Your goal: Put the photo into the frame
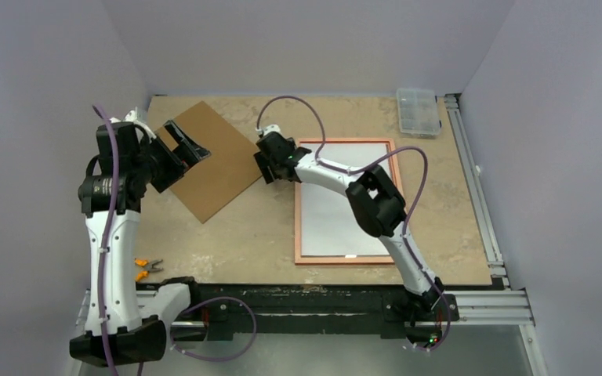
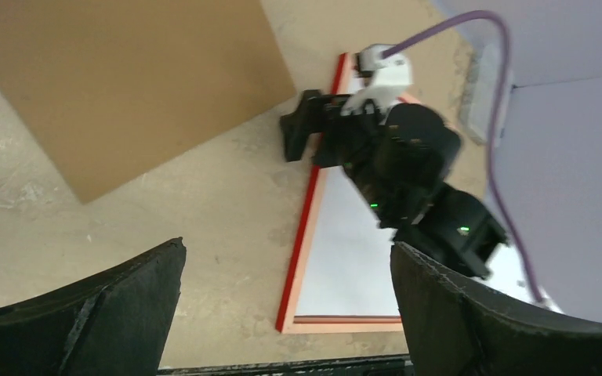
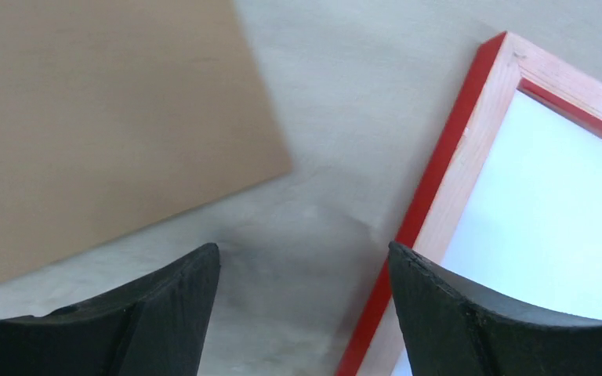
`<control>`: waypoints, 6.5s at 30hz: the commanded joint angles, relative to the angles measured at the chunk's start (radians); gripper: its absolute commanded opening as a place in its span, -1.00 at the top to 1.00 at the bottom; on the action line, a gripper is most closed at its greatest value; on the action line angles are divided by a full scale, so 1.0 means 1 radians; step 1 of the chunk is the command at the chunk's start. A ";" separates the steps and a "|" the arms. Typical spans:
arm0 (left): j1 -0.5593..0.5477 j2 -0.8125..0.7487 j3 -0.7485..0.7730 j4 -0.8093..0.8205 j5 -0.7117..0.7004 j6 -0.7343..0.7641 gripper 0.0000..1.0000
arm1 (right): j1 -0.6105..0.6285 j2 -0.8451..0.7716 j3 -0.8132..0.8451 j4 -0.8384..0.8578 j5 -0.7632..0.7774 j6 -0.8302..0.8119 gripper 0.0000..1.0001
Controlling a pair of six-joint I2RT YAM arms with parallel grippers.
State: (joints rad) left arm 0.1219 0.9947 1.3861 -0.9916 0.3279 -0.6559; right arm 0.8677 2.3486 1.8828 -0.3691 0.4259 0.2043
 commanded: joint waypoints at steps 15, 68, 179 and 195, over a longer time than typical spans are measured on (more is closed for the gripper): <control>0.141 0.355 -0.349 0.222 -0.157 -0.113 -1.00 | -0.255 0.125 0.393 -0.164 -0.663 0.143 -0.52; 0.005 0.633 -0.447 0.441 0.116 -0.076 -0.92 | -0.259 -0.188 -0.130 0.290 -1.273 0.553 -0.30; -0.501 0.233 -0.168 0.409 0.146 -0.240 -1.00 | -0.342 -0.880 -0.055 -0.702 -0.608 0.074 0.23; -0.504 0.162 -0.243 0.718 0.162 -0.391 -1.00 | -0.286 -0.942 -0.223 -0.449 -0.959 0.212 -0.26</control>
State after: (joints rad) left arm -0.3759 1.1831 1.1236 -0.3878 0.4942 -1.0126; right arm 0.5678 1.4445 1.6821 -0.9253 -0.4152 0.3698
